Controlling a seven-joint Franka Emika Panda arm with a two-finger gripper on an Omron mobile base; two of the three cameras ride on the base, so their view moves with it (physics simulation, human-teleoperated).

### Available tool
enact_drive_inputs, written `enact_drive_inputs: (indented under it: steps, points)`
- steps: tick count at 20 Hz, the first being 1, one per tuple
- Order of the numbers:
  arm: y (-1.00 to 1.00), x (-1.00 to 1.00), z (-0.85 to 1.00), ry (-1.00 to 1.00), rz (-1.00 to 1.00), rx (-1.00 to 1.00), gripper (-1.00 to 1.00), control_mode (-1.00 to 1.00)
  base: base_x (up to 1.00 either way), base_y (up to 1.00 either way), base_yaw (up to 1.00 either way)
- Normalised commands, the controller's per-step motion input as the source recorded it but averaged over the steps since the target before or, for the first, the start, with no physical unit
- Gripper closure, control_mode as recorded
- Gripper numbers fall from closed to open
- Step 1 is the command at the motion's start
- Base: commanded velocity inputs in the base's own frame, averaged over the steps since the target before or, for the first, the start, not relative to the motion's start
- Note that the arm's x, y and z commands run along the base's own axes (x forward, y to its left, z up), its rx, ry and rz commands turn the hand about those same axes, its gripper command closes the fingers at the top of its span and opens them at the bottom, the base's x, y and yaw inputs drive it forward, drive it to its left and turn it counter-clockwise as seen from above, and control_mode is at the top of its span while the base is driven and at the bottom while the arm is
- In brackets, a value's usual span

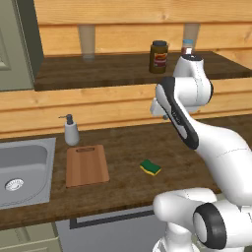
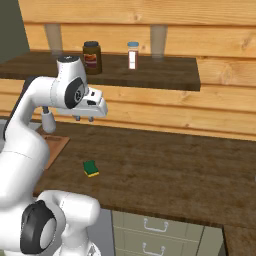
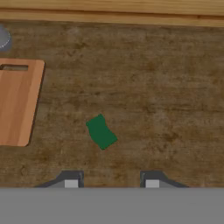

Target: Pick up the sponge from the counter and clean the cutting board by briefly scrubbing or pressing down on the cutting board. Once finished, release the sponge.

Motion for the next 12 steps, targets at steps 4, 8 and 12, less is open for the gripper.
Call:
enact_drive_inputs:
  steps: [4, 8, 12]
  points:
    - [0.00, -0.31, 0.00, 0.00, 0.00, 0.00, -1.00, -1.00, 0.00, 0.00, 0.00]
    - [0.20, -0.73, -0.07, 0.00, 0.04, -0.03, -1.00, -1.00, 0.00, 0.00, 0.00]
    - [0.07, -0.55, -0.30, 0.00, 0.07, -0.06, -1.00, -1.00, 0.00, 0.00, 0.00]
